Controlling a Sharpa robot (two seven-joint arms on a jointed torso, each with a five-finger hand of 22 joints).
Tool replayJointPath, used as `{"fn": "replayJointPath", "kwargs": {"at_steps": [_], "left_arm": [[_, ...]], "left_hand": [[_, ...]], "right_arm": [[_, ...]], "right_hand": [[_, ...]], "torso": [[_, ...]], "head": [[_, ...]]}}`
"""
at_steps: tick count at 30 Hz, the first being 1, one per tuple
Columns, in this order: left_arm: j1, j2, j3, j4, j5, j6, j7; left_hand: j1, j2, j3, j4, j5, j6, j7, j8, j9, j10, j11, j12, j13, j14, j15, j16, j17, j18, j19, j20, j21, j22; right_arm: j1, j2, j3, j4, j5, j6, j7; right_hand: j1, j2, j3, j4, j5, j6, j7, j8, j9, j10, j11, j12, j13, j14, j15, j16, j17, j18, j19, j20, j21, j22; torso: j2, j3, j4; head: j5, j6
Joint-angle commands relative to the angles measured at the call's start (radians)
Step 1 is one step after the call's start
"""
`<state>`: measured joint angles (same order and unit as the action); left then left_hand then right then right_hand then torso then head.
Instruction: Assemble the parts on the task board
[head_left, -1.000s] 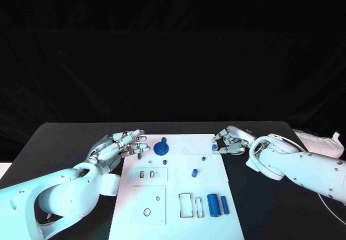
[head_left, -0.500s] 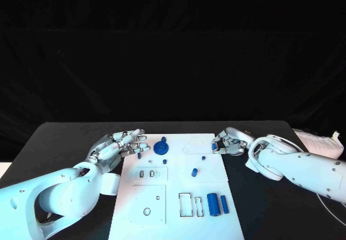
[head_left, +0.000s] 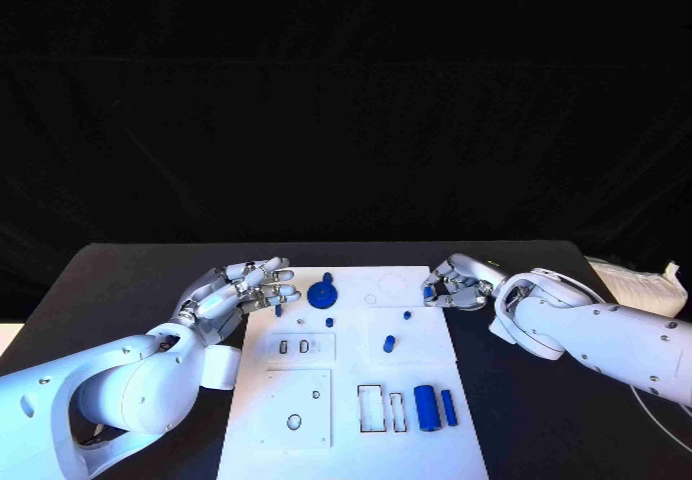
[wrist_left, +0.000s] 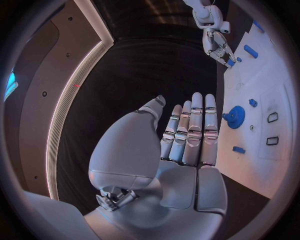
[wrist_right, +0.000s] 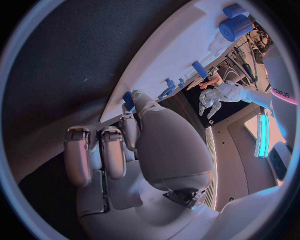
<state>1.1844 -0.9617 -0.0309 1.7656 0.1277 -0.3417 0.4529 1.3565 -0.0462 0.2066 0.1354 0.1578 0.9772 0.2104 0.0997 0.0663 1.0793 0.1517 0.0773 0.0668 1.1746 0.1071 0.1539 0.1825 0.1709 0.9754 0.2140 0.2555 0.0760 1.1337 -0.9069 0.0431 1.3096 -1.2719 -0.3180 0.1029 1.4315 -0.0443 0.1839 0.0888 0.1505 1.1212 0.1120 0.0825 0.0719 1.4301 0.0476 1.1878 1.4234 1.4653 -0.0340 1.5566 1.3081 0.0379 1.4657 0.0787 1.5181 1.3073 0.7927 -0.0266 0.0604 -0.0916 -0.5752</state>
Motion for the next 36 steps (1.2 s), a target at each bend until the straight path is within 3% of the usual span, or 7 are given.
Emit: {"fn": "replayJointPath", "kwargs": {"at_steps": [1, 6, 13, 20, 25, 31, 36], "left_arm": [[0.000, 0.002, 0.000, 0.002, 0.001, 0.022, 0.004], [0.000, 0.002, 0.000, 0.001, 0.001, 0.022, 0.004], [0.000, 0.001, 0.000, -0.006, 0.001, 0.022, 0.004], [0.000, -0.001, 0.000, -0.027, 0.001, 0.023, 0.005], [0.000, 0.001, 0.000, -0.048, 0.001, 0.025, 0.007], [0.000, 0.007, 0.000, -0.072, 0.001, 0.027, 0.009], [-0.001, 0.011, 0.000, -0.086, 0.001, 0.028, 0.011]], "left_hand": [[0.007, -0.001, -0.001, -0.006, -0.005, 0.003, 0.005, -0.006, 0.000, 0.003, 0.006, -0.005, -0.001, 0.007, -0.003, -0.005, 0.002, 0.014, 0.008, 0.002, -0.005, -0.002], [0.007, -0.001, -0.001, -0.006, -0.005, 0.003, 0.005, -0.006, 0.000, 0.003, 0.006, -0.005, -0.001, 0.007, -0.003, -0.005, 0.002, 0.014, 0.008, 0.002, -0.005, -0.002], [0.007, -0.001, -0.001, -0.006, -0.005, 0.003, 0.005, -0.006, 0.000, 0.003, 0.006, -0.005, -0.001, 0.007, -0.003, -0.005, 0.002, 0.014, 0.008, 0.002, -0.005, -0.002], [0.007, 0.000, 0.000, -0.007, -0.005, 0.003, 0.005, -0.007, 0.000, 0.002, 0.007, -0.006, -0.001, 0.007, -0.003, -0.006, 0.002, 0.014, 0.008, 0.002, -0.005, -0.002], [0.007, 0.000, 0.000, -0.007, -0.005, 0.003, 0.005, -0.007, 0.000, 0.002, 0.007, -0.006, -0.001, 0.007, -0.003, -0.006, 0.002, 0.014, 0.008, 0.002, -0.005, -0.002], [0.007, 0.000, 0.000, -0.007, -0.004, 0.003, 0.005, -0.007, 0.000, 0.002, 0.007, -0.006, -0.001, 0.007, -0.003, -0.006, 0.002, 0.013, 0.008, 0.002, -0.006, -0.002], [0.007, 0.000, 0.000, -0.007, -0.004, 0.003, 0.005, -0.007, 0.000, 0.002, 0.007, -0.006, -0.001, 0.007, -0.003, -0.006, 0.002, 0.013, 0.008, 0.002, -0.006, -0.002]], "right_arm": [[-0.002, 0.003, -0.001, -0.001, 0.004, -0.017, 0.001], [-0.002, 0.008, 0.000, 0.001, 0.028, -0.047, 0.006], [0.002, 0.009, 0.002, 0.027, 0.044, -0.088, -0.010], [0.016, 0.016, 0.004, 0.121, 0.029, -0.095, -0.065], [0.018, 0.058, 0.004, 0.185, -0.046, -0.084, -0.099], [0.017, 0.134, -0.002, 0.237, -0.134, -0.053, -0.171], [0.013, 0.194, -0.012, 0.240, -0.190, -0.027, -0.227]], "right_hand": [[0.005, 0.021, 0.012, -0.004, -0.002, 0.027, -0.011, 0.014, 0.008, 0.020, -0.029, 0.009, -0.071, 0.101, -0.012, 0.005, 0.241, -0.014, 0.048, -0.011, 0.007, 0.161], [0.002, 0.032, 0.031, -0.012, 0.000, 0.066, -0.029, 0.031, 0.017, 0.026, -0.044, 0.017, -0.065, 0.102, -0.024, 0.008, 0.248, -0.015, 0.051, -0.022, 0.008, 0.164], [-0.002, 0.039, 0.042, -0.017, 0.002, 0.080, -0.038, 0.039, 0.021, 0.030, -0.052, 0.022, -0.062, 0.103, -0.031, 0.010, 0.253, -0.016, 0.052, -0.030, 0.010, 0.167], [-0.010, 0.041, 0.044, -0.015, 0.002, 0.080, -0.039, 0.040, 0.022, 0.031, -0.053, 0.021, -0.062, 0.104, -0.033, 0.010, 0.253, -0.016, 0.052, -0.032, 0.010, 0.167], [-0.015, 0.042, 0.045, -0.014, 0.002, 0.079, -0.039, 0.039, 0.022, 0.030, -0.053, 0.015, -0.065, 0.103, -0.034, 0.010, 0.252, -0.016, 0.052, -0.033, 0.009, 0.167], [-0.022, 0.042, 0.047, -0.013, -0.001, 0.074, -0.038, 0.036, 0.021, 0.028, -0.053, 0.011, -0.067, 0.102, -0.034, 0.007, 0.246, -0.016, 0.052, -0.035, 0.009, 0.166], [-0.026, 0.041, 0.049, -0.013, -0.002, 0.070, -0.037, 0.034, 0.021, 0.026, -0.052, 0.004, -0.070, 0.100, -0.034, 0.004, 0.239, -0.016, 0.052, -0.035, 0.009, 0.166]], "torso": [[0.000, -0.0001, -0.0005], [0.000, 0.0001, 0.0002], [-0.002, -0.0005, 0.0008], [-0.005, -0.0017, 0.0003], [-0.012, -0.0038, 0.0023], [-0.021, -0.0092, 0.0087], [-0.026, -0.0151, 0.0128]], "head": [[0.000, -0.001], [0.003, -0.001], [0.008, -0.001], [0.018, -0.006], [0.029, -0.021], [0.042, -0.038], [0.049, -0.049]]}}
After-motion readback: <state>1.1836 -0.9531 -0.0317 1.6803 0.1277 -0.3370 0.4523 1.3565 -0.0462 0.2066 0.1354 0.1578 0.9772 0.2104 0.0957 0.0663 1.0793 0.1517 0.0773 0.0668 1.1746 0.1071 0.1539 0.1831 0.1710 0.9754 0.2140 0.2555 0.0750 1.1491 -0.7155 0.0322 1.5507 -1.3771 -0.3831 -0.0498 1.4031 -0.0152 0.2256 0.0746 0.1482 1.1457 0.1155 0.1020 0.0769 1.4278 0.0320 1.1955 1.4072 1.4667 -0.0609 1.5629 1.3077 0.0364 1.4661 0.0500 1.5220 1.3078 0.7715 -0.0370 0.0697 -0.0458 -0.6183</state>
